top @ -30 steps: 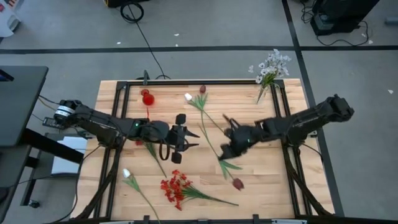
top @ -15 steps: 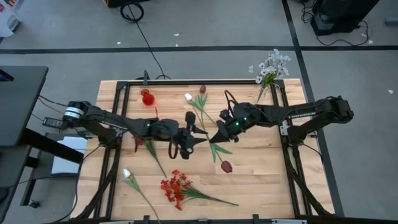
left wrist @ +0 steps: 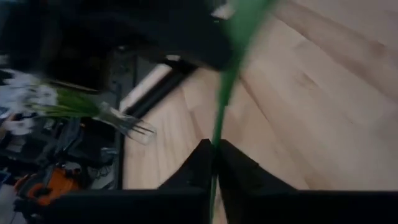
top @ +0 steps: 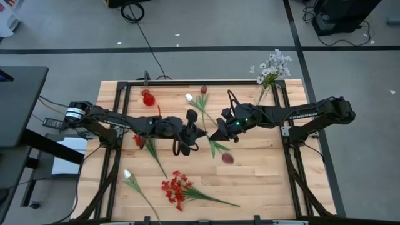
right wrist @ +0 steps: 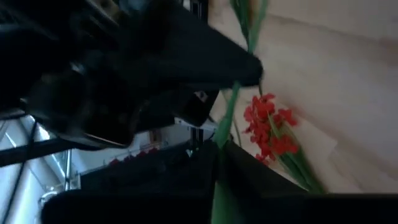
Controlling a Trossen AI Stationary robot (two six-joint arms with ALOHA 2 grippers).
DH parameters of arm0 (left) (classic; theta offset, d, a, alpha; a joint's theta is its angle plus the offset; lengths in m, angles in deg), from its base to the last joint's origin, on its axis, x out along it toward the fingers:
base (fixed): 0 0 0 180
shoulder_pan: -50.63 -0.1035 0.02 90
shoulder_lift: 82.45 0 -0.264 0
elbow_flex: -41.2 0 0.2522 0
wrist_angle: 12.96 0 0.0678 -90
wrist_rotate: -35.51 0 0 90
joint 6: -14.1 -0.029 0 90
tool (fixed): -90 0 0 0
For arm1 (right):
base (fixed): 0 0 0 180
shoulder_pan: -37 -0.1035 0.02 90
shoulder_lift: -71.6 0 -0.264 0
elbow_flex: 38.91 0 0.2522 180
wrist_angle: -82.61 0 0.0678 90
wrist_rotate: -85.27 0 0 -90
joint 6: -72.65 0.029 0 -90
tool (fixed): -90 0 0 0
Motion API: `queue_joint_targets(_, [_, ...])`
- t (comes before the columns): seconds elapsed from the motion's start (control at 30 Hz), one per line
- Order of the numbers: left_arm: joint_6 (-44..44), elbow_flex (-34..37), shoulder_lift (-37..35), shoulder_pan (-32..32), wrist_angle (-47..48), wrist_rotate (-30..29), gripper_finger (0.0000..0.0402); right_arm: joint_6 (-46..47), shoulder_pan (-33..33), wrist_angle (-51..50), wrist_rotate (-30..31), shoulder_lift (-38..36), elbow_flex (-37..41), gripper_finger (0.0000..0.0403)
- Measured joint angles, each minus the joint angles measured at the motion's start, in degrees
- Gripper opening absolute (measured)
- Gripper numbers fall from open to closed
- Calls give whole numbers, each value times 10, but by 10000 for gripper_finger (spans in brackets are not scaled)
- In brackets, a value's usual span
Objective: Sort flowers into vase by color
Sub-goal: Put the bottom dark red flower into the transparent vase
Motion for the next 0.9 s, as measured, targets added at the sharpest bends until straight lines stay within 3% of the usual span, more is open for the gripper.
queue_joint_targets(0.13, [-20, 0, -3, -2, 20, 10, 7, -27, 0, -7, 15, 0, 0, 87])
queue_joint_targets(0.27, [-35, 0, -18, -10, 51, 51, 4, -112, 10, -35, 49, -6, 0, 138])
queue_joint_targets(0.37, [-11, 0, -31, -28, 82, 123, 3, -198, 18, -30, 152, -31, 0, 166])
queue_joint_targets(0.47, [77, 0, -37, -65, 85, 238, 2, -302, 23, -36, 265, -60, -1, 175])
queue_joint_targets(0.57, [159, 0, -37, -107, 50, 333, 2, -370, 19, -65, 385, -92, -1, 171])
queue_joint_targets(0.7, [270, 0, -37, -167, -37, 394, 1, -425, 8, -114, 510, -128, -1, 163])
queue_joint_targets(0.8, [380, 0, -34, -218, -106, 400, 1, -468, 9, -145, 498, -135, -1, 161])
queue_joint_targets(0.9, [489, 0, -24, -262, -147, 400, 1, -530, 17, -101, 425, -117, 0, 161])
